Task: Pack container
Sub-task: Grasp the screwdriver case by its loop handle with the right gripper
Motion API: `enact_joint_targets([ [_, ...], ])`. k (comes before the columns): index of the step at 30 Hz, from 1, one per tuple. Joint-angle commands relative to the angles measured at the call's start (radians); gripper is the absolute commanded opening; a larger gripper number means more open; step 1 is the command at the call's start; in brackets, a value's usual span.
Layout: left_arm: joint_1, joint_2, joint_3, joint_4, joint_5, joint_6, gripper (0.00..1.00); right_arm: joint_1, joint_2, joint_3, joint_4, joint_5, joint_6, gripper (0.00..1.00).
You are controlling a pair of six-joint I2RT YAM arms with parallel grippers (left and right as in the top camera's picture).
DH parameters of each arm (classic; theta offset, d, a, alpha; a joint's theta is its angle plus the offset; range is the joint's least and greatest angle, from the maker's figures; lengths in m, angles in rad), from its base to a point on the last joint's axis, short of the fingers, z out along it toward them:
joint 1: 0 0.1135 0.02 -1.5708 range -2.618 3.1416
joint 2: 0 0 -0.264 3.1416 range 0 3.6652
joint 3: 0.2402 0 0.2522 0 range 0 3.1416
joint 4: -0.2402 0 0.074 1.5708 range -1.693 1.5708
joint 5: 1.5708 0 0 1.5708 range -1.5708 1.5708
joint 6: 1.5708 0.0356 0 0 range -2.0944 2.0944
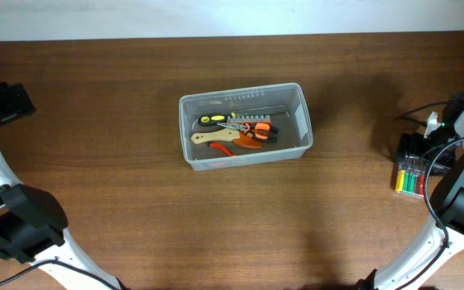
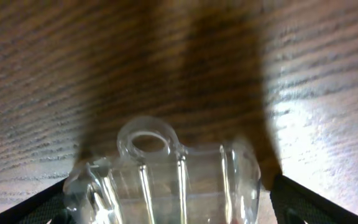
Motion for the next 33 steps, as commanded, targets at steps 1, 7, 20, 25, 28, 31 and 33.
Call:
enact_joint_targets([
  [1,0.004,0.010,-0.002,0.003,0.007,-0.017,0.99,0.007,0.072,-0.033,0.036,0.074,-0.038,0.96],
  [7,0.004,0.010,-0.002,0.003,0.007,-0.017,0.99,0.007,0.074,-0.034,0.034,0.063,-0.037,0.90],
  [20,0.004,0.010,-0.002,0.003,0.007,-0.017,0.99,0.014,0.074,-0.283,0.180,-0.013,-0.076,0.99],
  [25,0.004,0.010,-0.002,0.003,0.007,-0.017,0.99,0.015,0.074,-0.324,0.237,-0.019,-0.079,0.99],
  [28,0.004,0.010,-0.002,0.003,0.007,-0.017,0.99,0.015,0.074,-0.325,0.237,-0.019,-0.078,0.97],
  [31,0.004,0.010,-0.002,0.003,0.007,-0.017,0.99,0.015,0.074,-0.326,0.220,-0.023,-0.071,0.90],
  [33,0.004,0.010,-0.002,0.003,0.007,-0.017,0.99,0.015,0.074,-0.327,0.211,-0.034,-0.068,0.90],
])
